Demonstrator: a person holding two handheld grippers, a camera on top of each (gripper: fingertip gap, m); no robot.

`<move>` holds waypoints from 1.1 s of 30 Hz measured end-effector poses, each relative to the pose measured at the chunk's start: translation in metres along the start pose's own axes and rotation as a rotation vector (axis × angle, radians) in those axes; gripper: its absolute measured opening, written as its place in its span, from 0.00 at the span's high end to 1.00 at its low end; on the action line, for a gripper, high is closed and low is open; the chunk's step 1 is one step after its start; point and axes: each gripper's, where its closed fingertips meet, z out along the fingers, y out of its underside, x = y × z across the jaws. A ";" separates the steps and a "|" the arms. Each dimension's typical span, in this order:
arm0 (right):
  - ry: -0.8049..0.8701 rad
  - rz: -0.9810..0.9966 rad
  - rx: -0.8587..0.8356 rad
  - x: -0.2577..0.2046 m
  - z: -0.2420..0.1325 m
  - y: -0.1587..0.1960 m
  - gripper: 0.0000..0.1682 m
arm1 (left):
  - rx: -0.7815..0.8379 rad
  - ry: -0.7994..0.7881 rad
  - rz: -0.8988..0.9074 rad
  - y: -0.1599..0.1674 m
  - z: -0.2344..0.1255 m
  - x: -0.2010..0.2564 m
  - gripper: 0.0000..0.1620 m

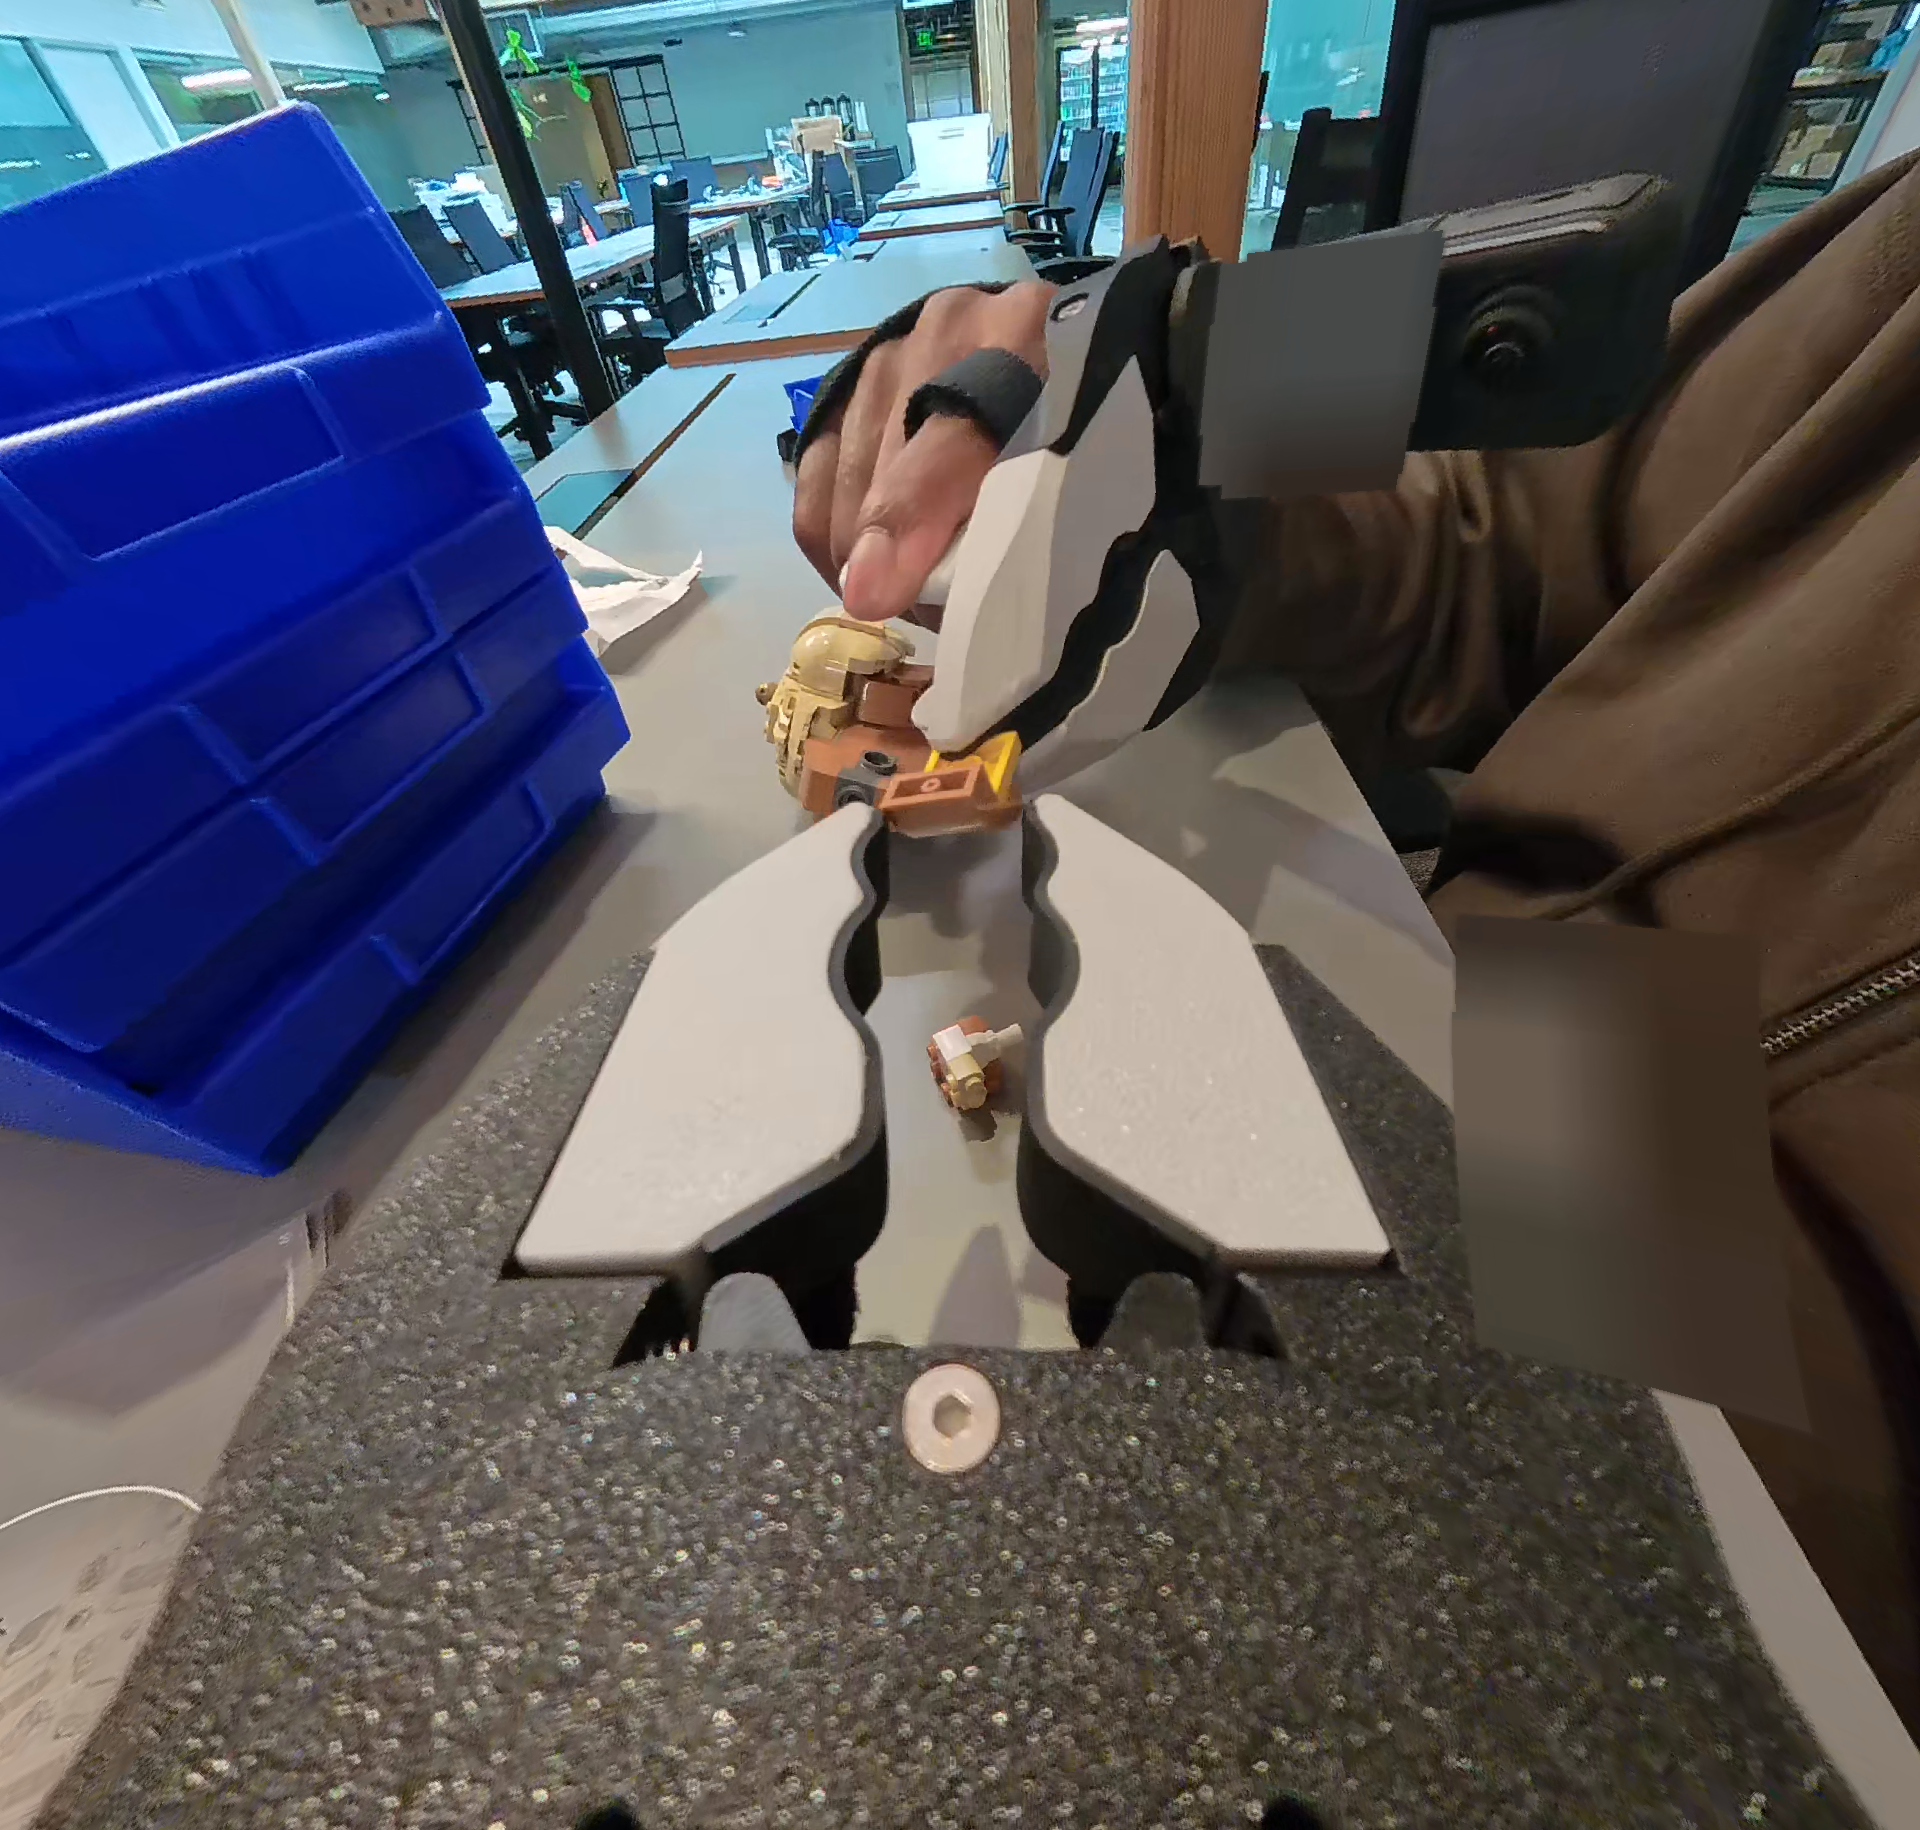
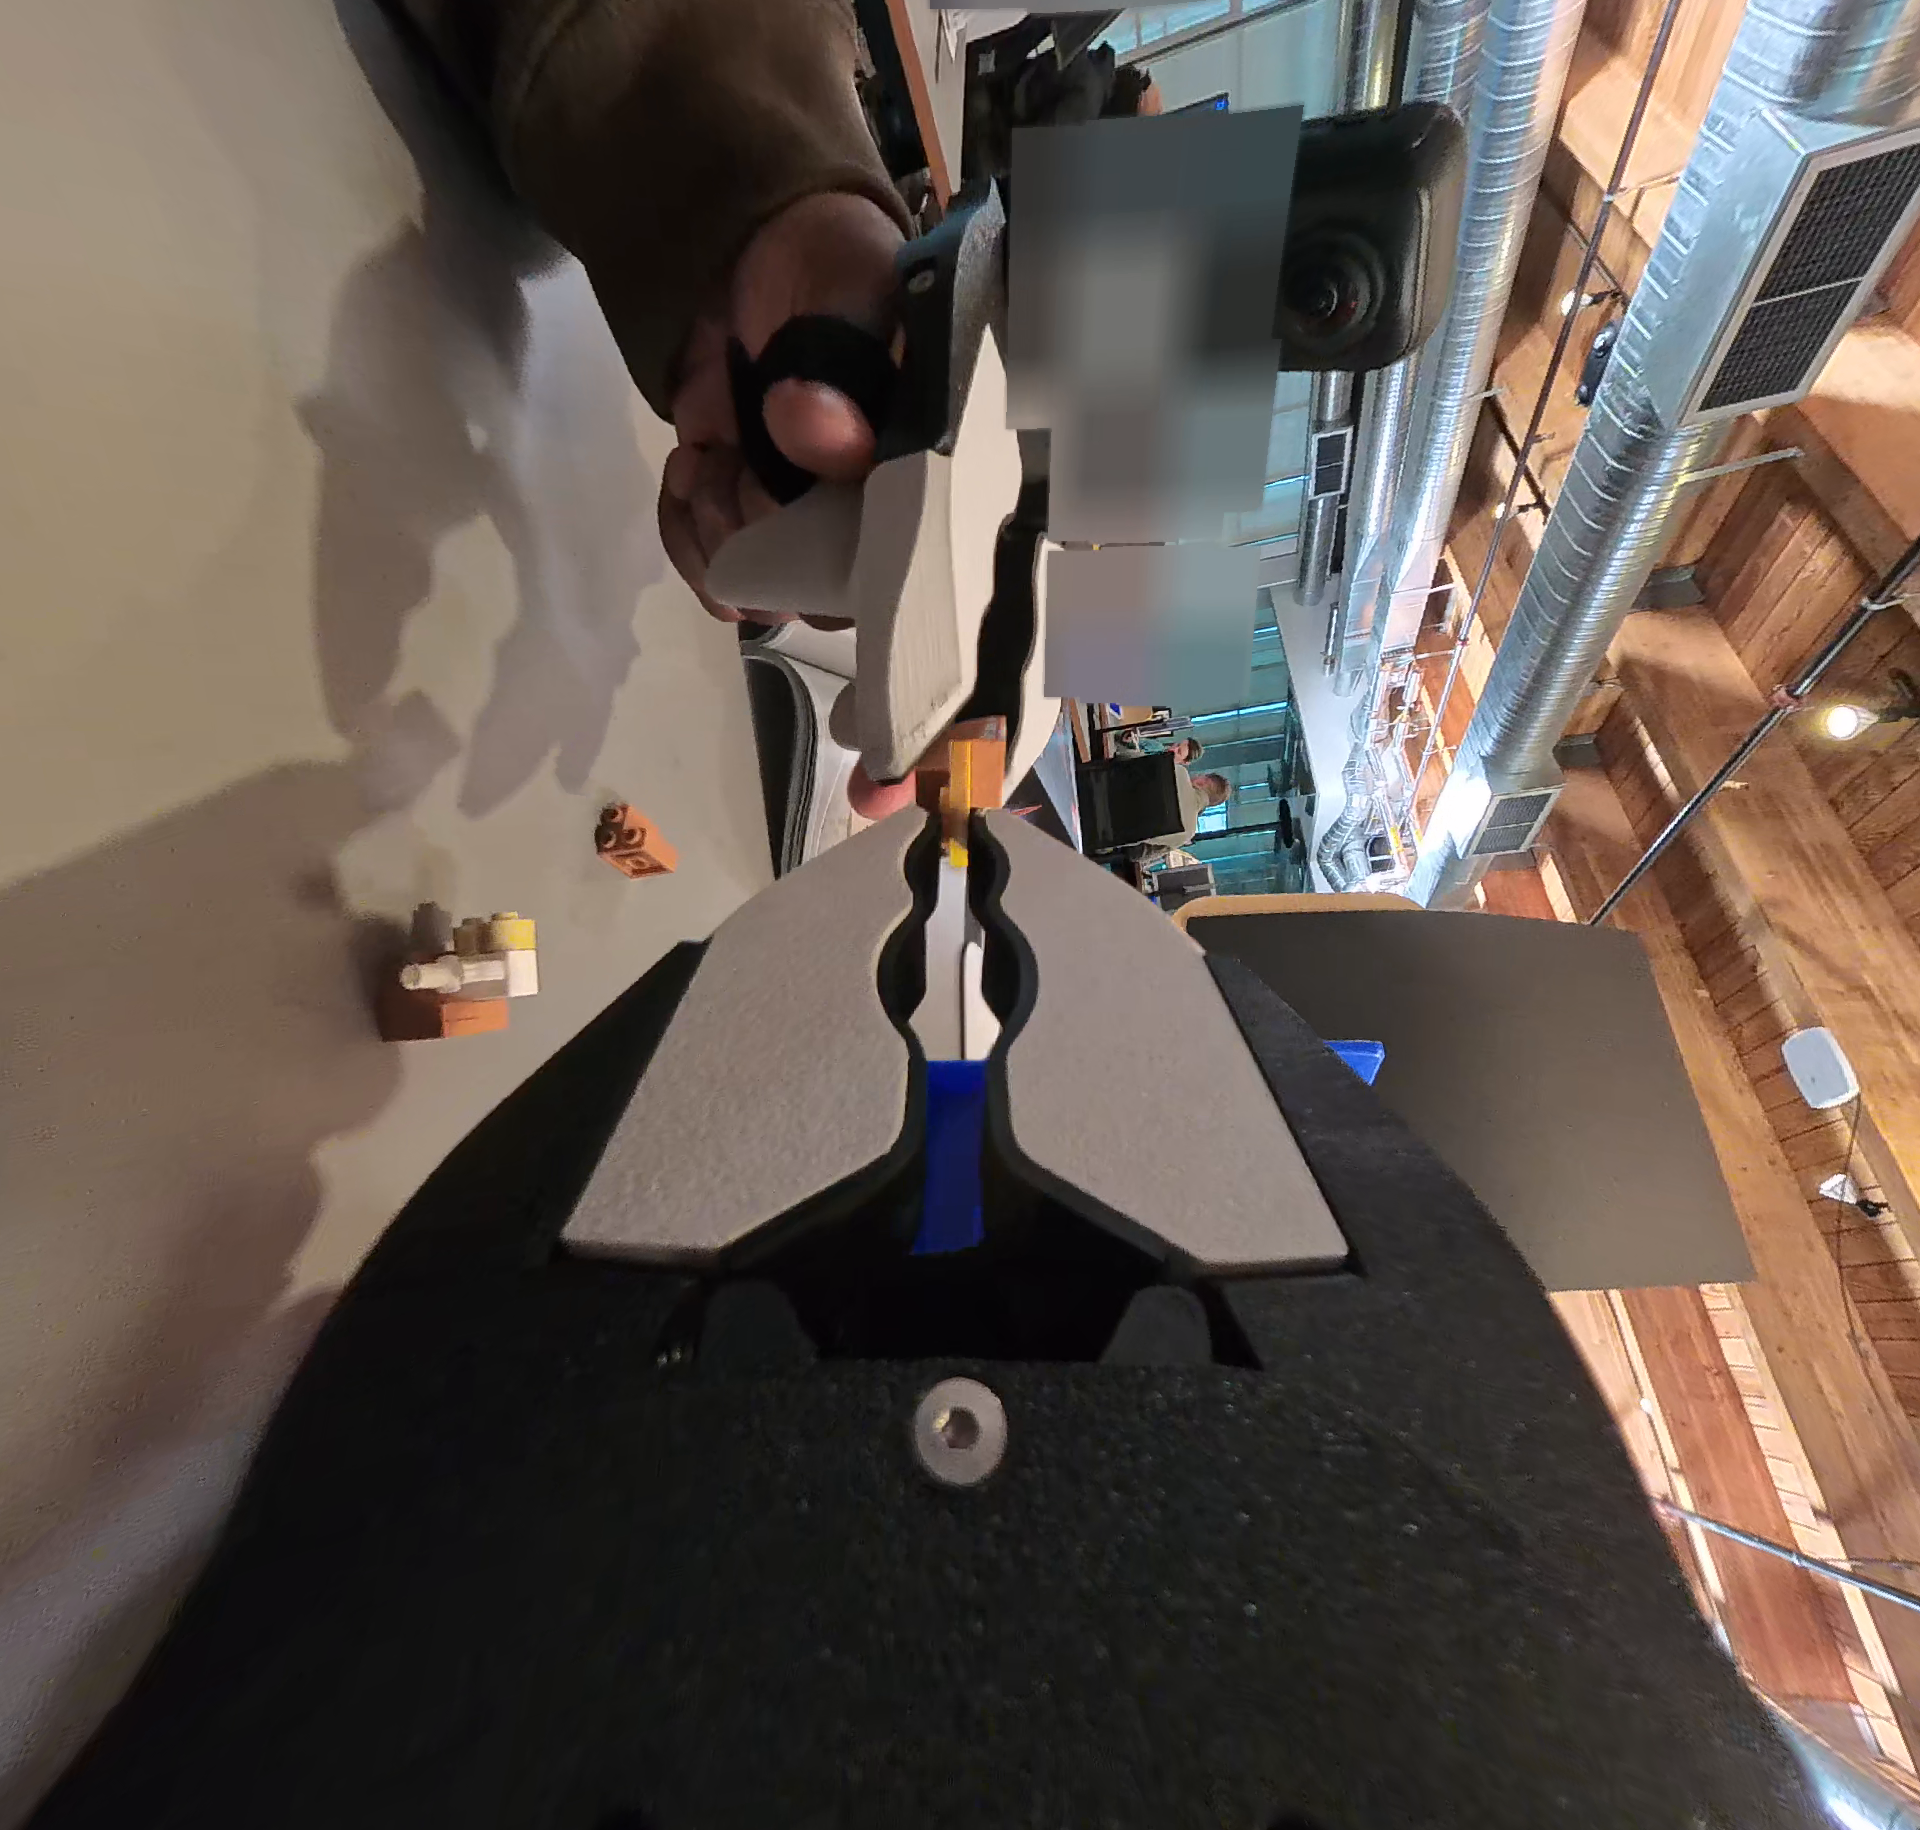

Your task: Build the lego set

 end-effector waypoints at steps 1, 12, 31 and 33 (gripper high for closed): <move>0.001 0.001 0.004 0.000 0.000 -0.001 0.97 | 0.002 0.003 0.004 0.000 0.000 0.001 0.85; 0.035 -0.090 -0.032 -0.001 0.002 0.002 0.97 | -0.006 0.029 -0.037 0.002 -0.002 0.001 0.88; 0.075 -0.150 -0.046 0.001 0.004 0.002 0.97 | 0.025 0.063 -0.125 0.001 0.000 0.002 0.90; 0.085 -0.171 -0.056 0.001 0.004 0.003 0.97 | 0.021 0.059 -0.127 0.001 0.000 0.001 0.90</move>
